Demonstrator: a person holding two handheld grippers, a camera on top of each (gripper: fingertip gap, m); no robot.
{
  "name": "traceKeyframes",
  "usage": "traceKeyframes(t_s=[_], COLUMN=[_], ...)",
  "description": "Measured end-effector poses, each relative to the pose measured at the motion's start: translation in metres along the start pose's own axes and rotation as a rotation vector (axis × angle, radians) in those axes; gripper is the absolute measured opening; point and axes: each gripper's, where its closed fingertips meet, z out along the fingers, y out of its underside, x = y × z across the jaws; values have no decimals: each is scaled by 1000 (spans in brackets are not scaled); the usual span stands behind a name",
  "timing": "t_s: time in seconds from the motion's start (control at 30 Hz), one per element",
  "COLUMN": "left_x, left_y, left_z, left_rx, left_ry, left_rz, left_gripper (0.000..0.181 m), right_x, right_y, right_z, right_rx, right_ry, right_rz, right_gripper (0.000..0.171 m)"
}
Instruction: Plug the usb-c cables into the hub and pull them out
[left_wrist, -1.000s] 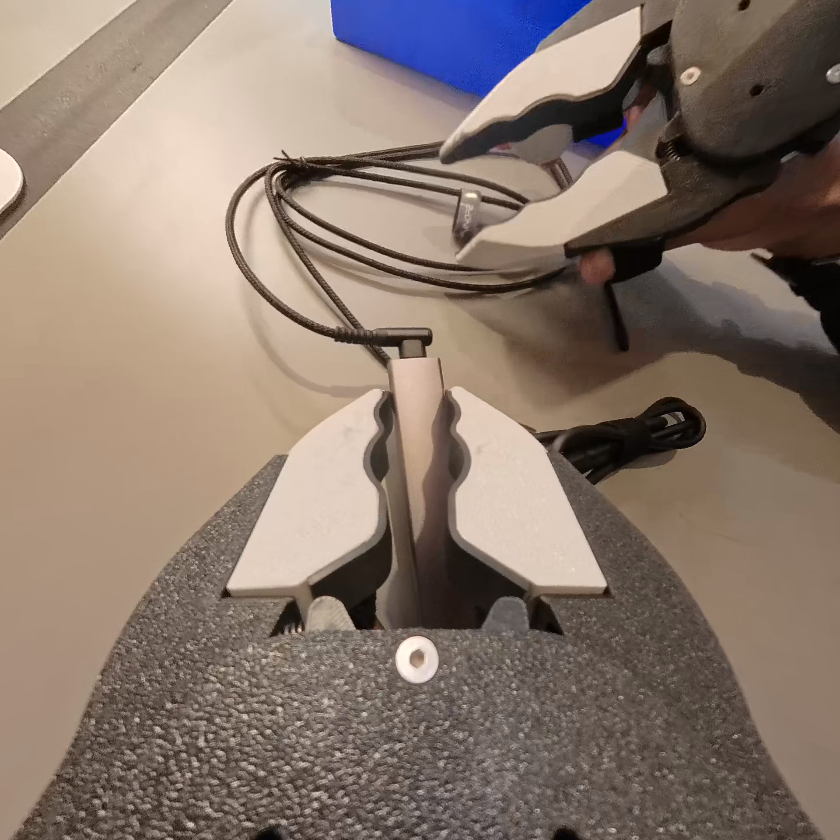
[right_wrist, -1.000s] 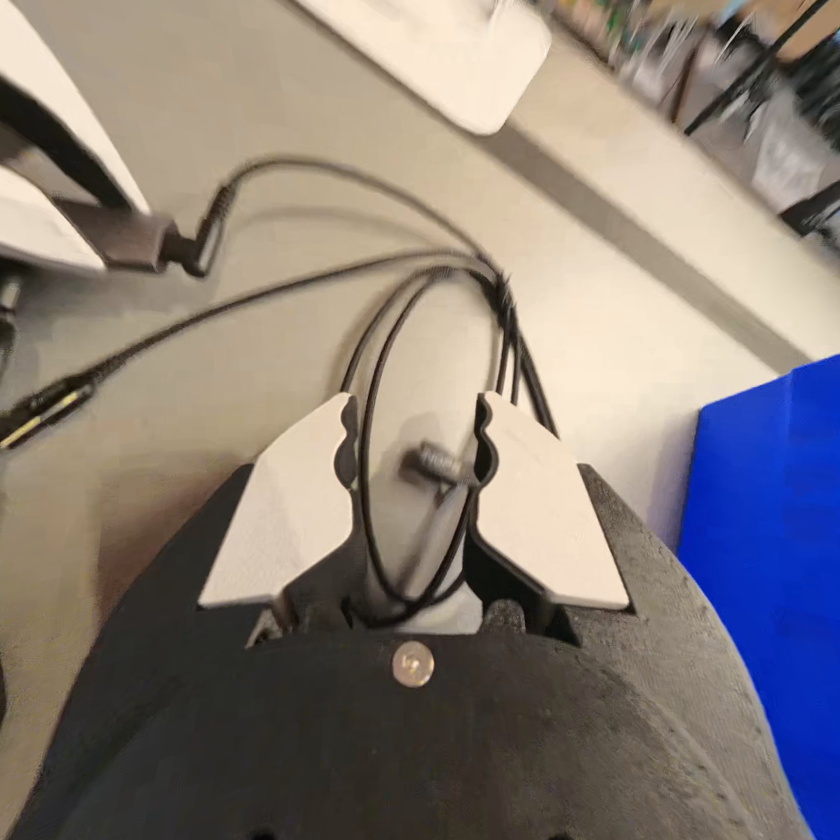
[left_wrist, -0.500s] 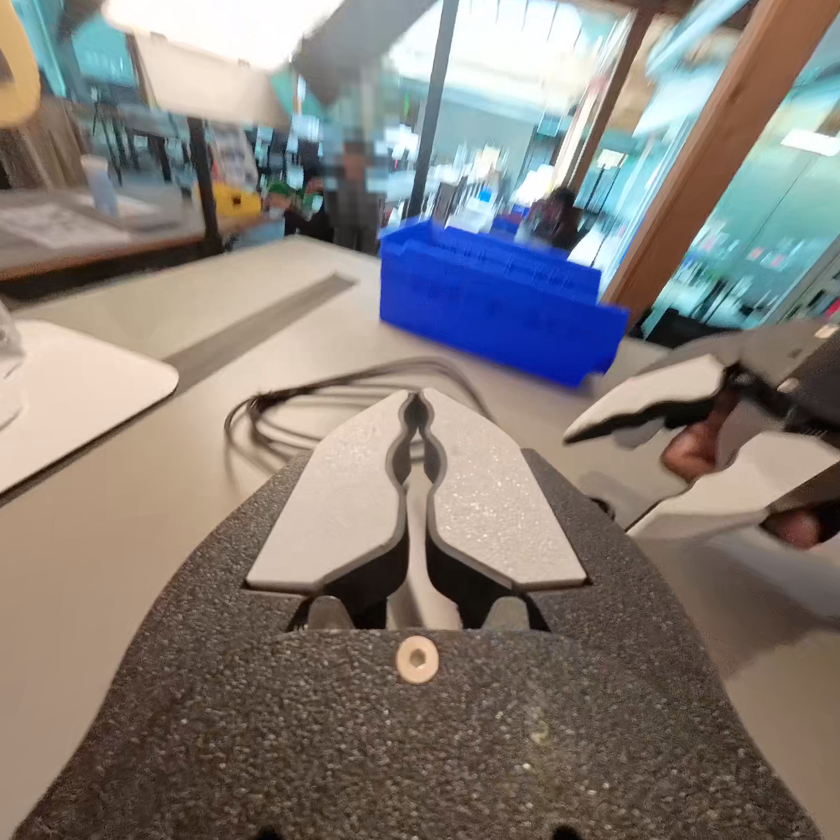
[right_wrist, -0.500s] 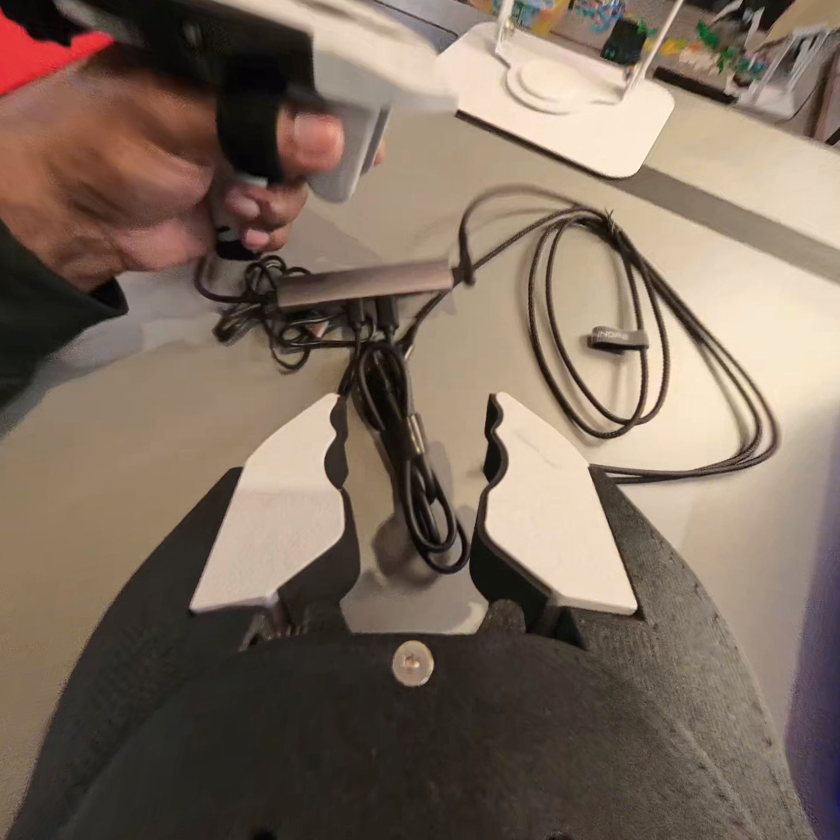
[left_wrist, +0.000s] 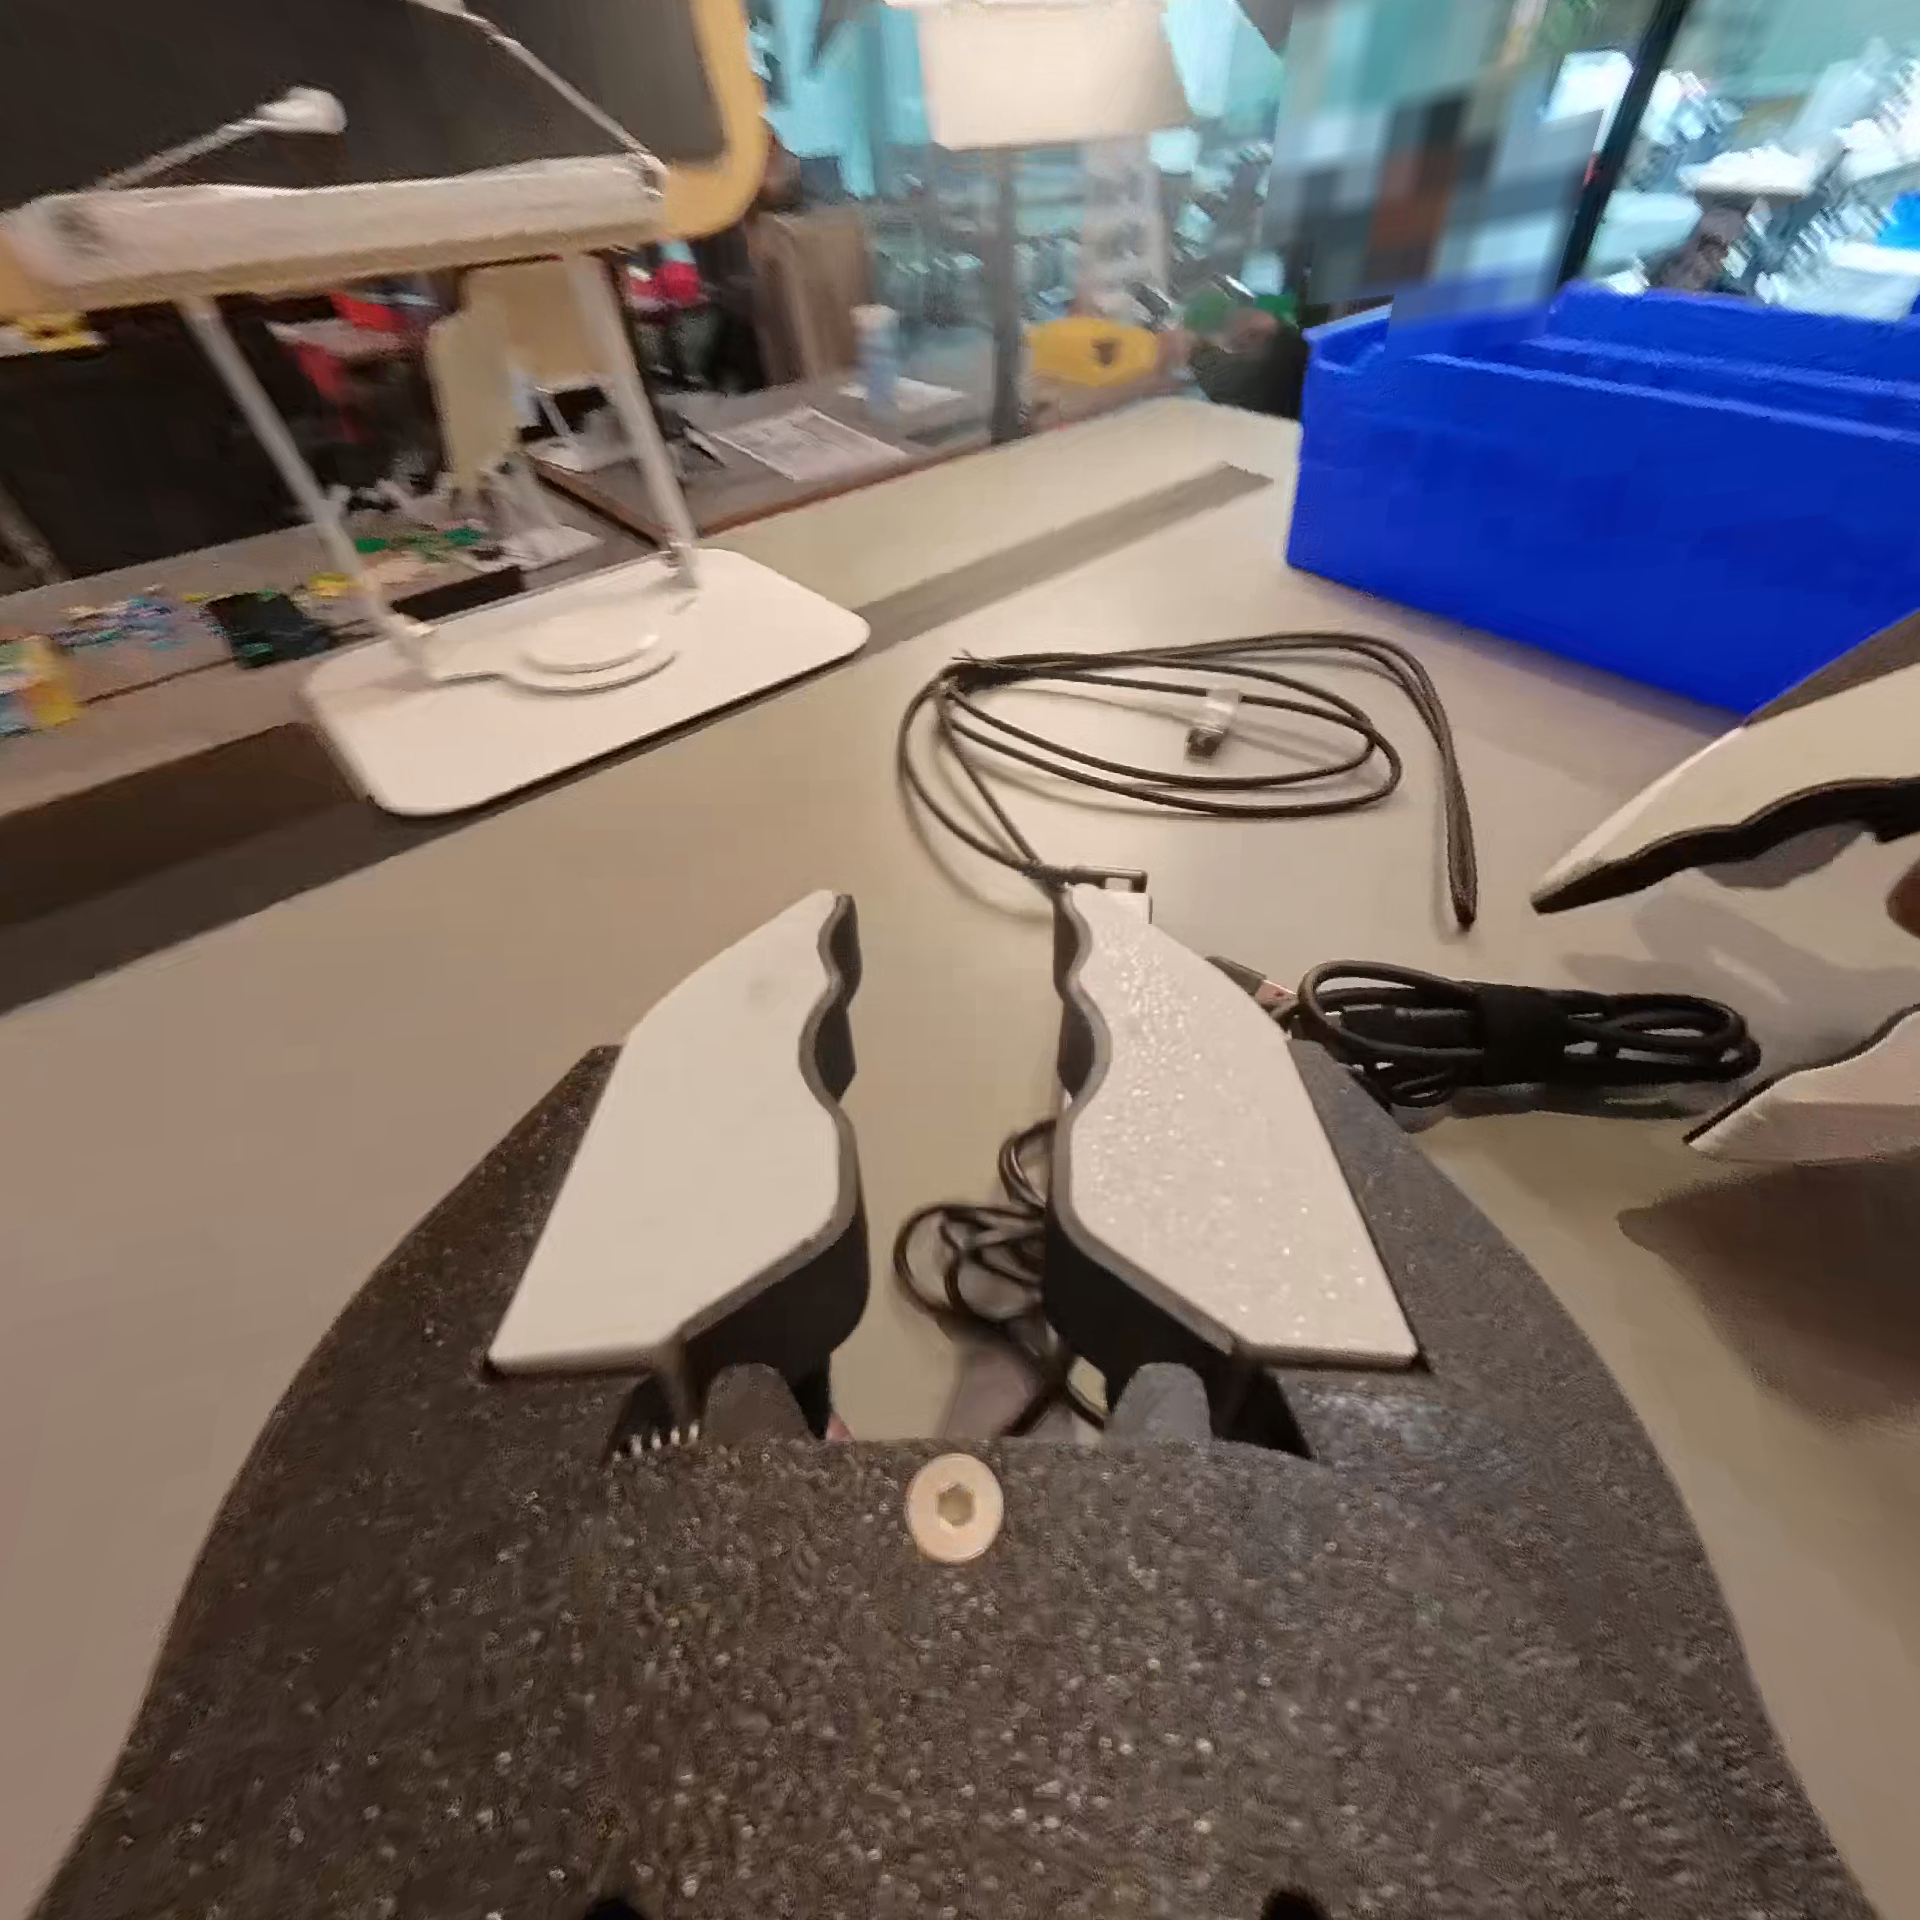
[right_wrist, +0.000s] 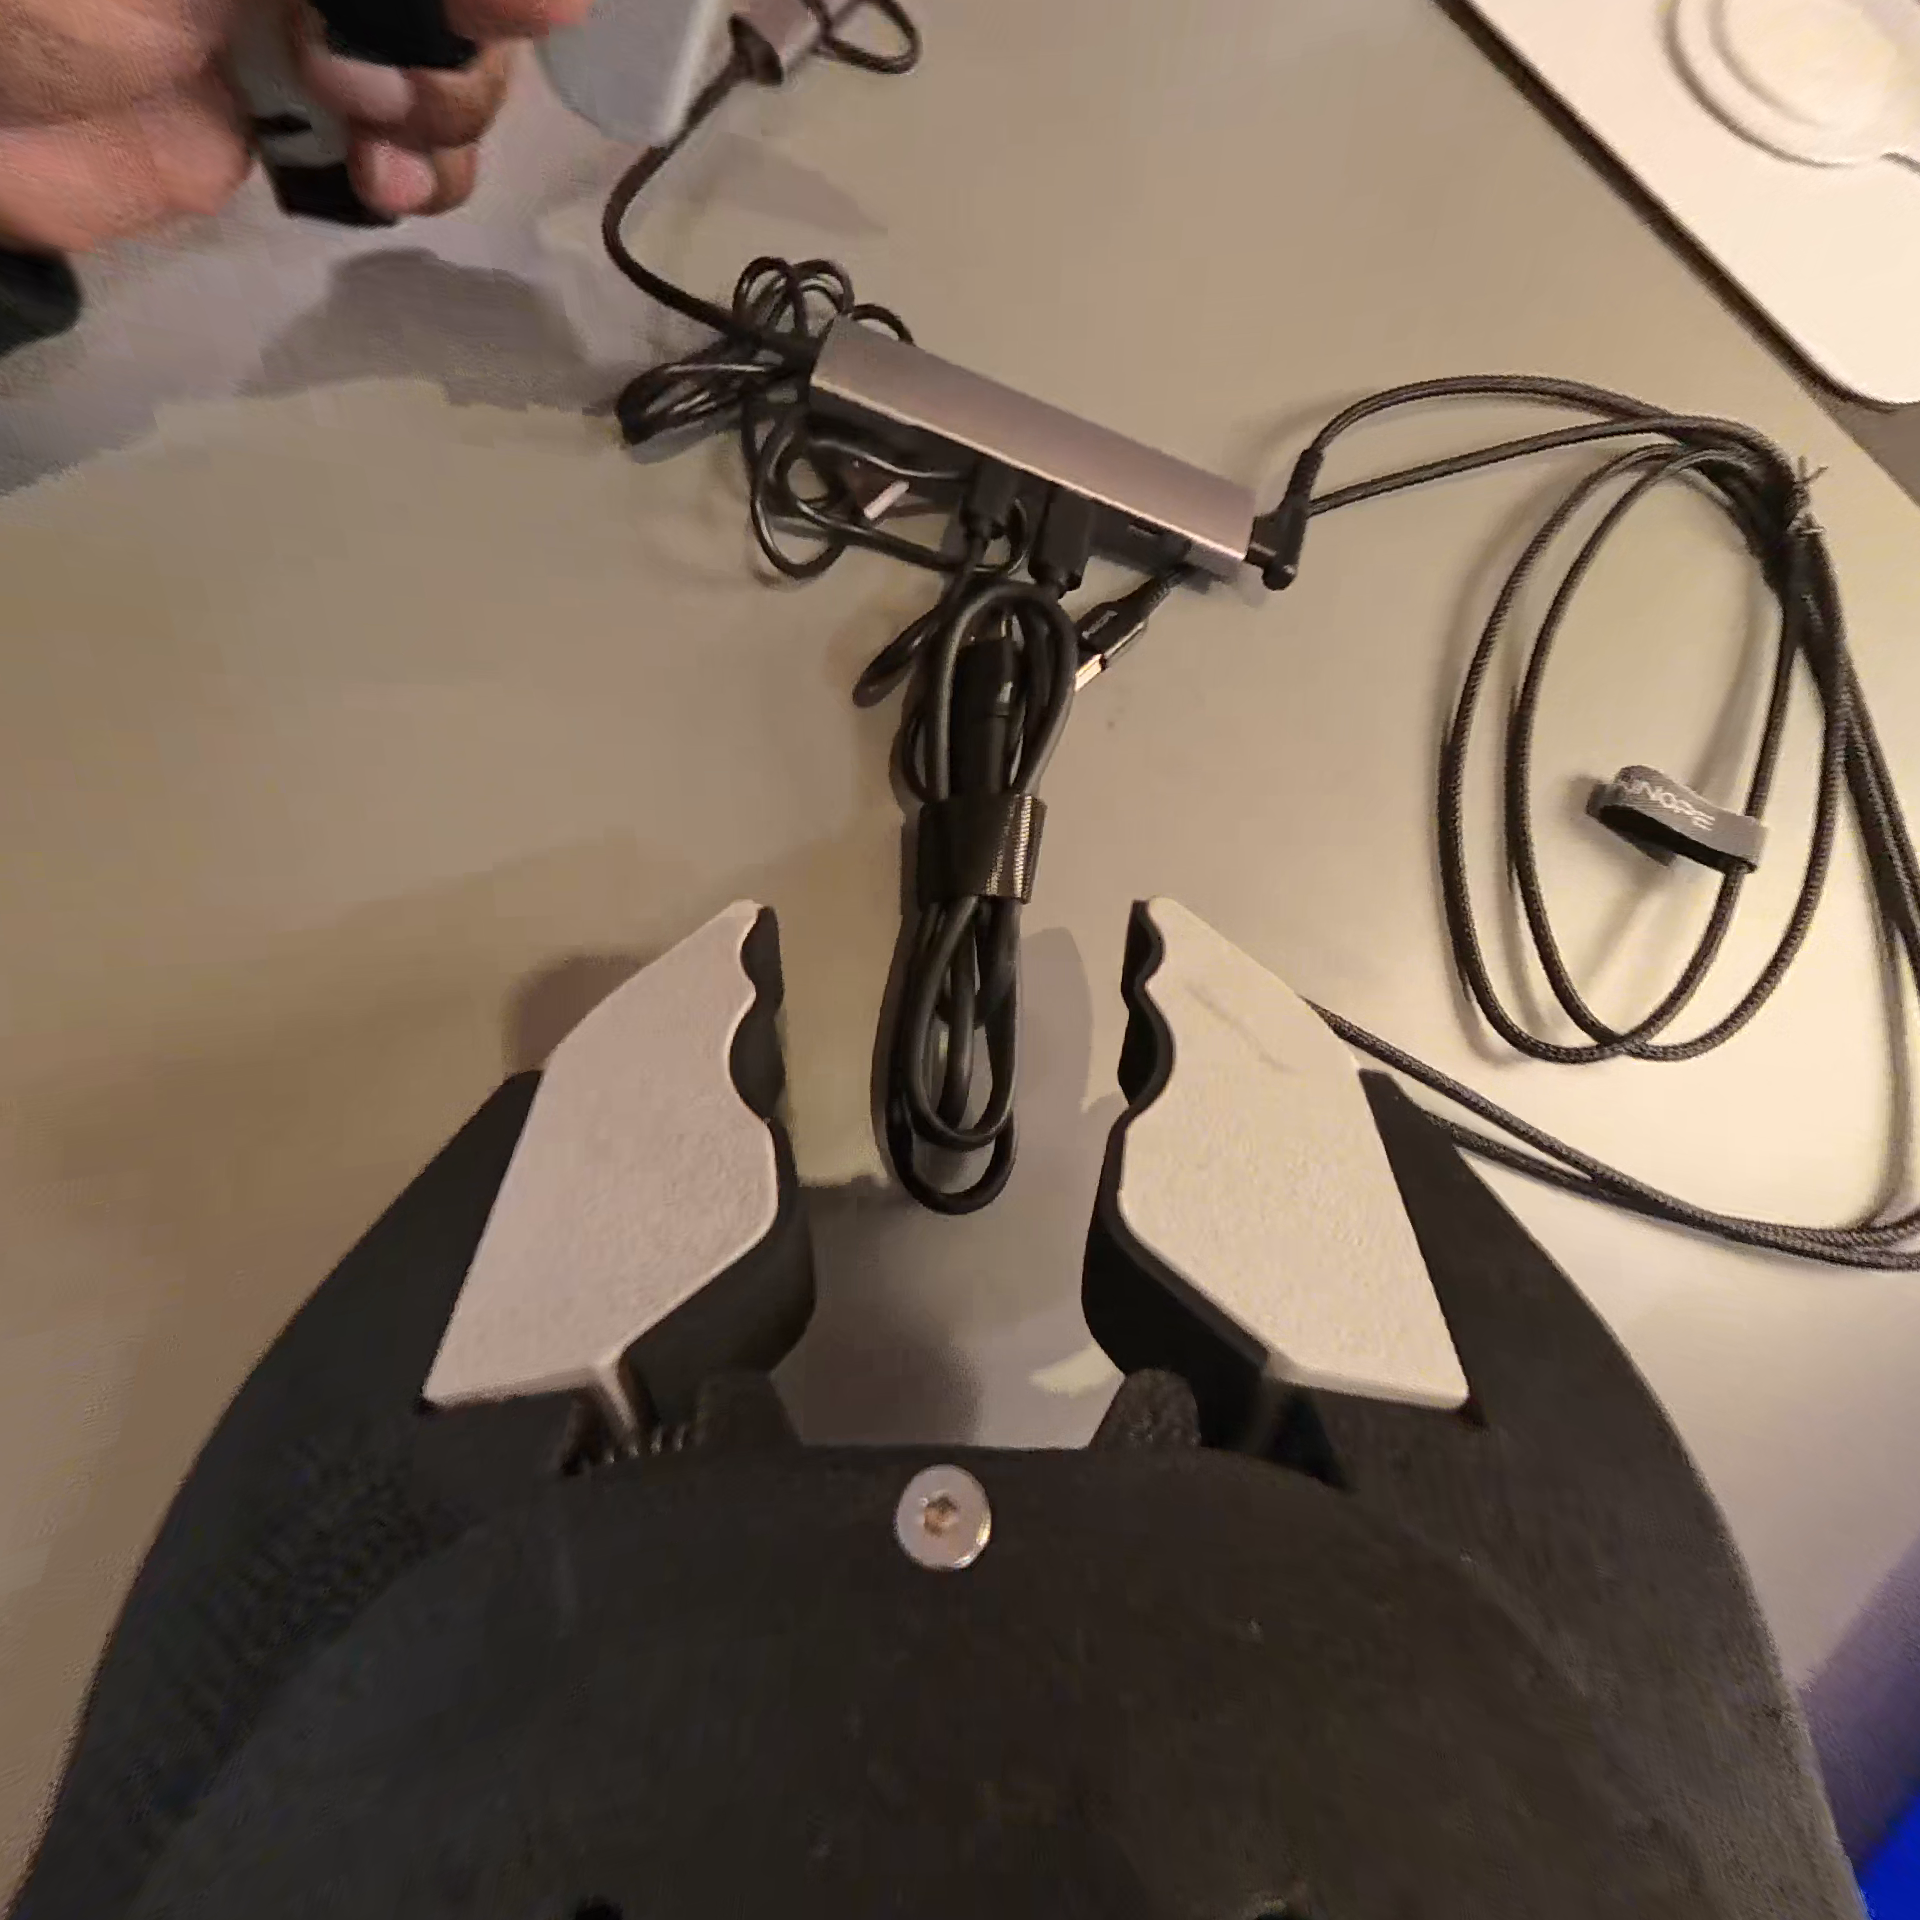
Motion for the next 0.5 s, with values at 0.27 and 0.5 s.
traceKeyframes(t_s=[0.27,0.5], left_x=[18,31], left_y=[12,16], left_z=[-76,-76], left_rx=[97,60], left_ry=[-143,-81], left_rz=[-244,-248], left_gripper=[34,32], right_x=[-10,3], right_y=[-7,-15], right_z=[26,54], right_rx=[-114,-177], right_ry=[-47,33], right_rz=[-24,103], right_gripper=[69,69])
